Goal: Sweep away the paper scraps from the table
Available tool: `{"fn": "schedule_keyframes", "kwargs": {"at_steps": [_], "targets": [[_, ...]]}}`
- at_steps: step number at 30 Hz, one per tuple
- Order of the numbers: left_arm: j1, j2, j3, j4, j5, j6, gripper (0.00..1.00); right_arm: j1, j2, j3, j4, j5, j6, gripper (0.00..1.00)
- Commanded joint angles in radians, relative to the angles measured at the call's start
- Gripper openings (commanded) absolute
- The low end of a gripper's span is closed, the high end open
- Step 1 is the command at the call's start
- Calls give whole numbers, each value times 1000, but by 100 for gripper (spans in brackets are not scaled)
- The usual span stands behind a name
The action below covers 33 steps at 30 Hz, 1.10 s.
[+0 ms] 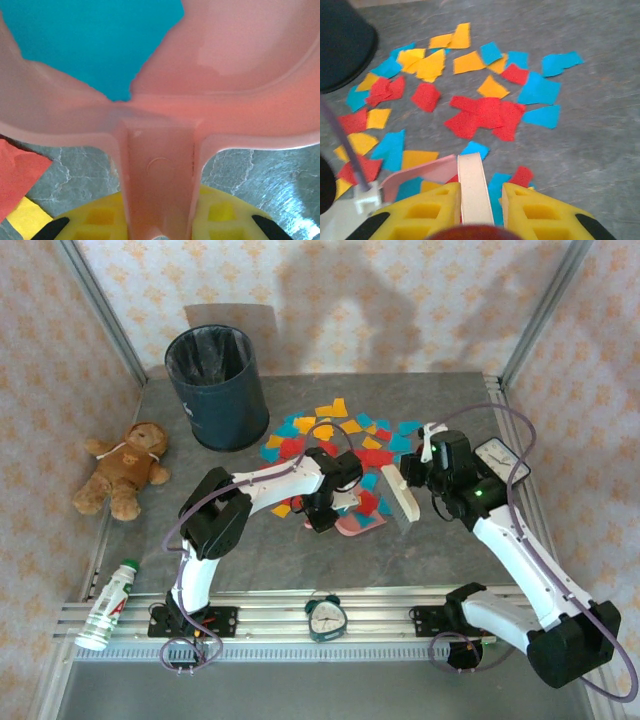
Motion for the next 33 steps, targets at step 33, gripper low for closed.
{"fn": "schedule_keyframes", "kwargs": {"at_steps": [33], "targets": [[-37, 71, 117, -72, 10, 10, 11, 1, 97, -88, 94, -27, -17, 0]]}}
